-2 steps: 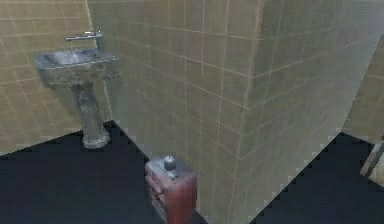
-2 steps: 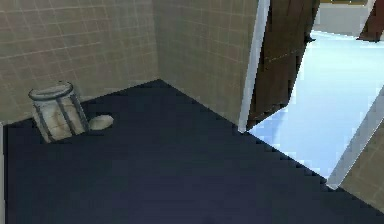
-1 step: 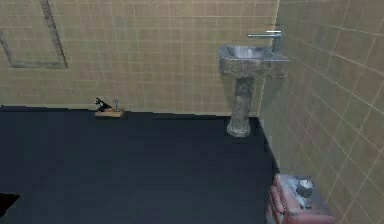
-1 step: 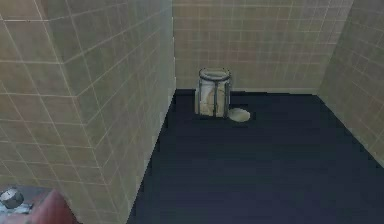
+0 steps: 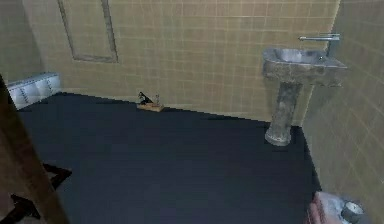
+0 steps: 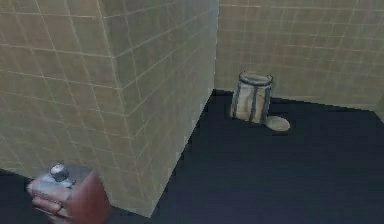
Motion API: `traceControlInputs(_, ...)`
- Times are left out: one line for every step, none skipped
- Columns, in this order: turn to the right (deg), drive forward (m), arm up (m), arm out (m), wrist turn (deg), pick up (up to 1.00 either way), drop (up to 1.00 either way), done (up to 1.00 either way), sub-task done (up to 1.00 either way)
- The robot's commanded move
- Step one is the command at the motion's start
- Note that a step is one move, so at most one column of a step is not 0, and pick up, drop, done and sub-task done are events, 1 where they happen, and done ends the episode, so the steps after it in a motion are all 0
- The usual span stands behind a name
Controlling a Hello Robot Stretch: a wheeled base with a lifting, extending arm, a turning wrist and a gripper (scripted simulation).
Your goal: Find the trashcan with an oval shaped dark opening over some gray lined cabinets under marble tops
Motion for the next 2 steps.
traceControlInputs(0.0,0.55,0.00,0.00,0.0,0.00,0.00,0.00,0.00)
traceControlInputs(-27.0,0.00,0.00,0.00,0.0,0.00,0.00,0.00,0.00)
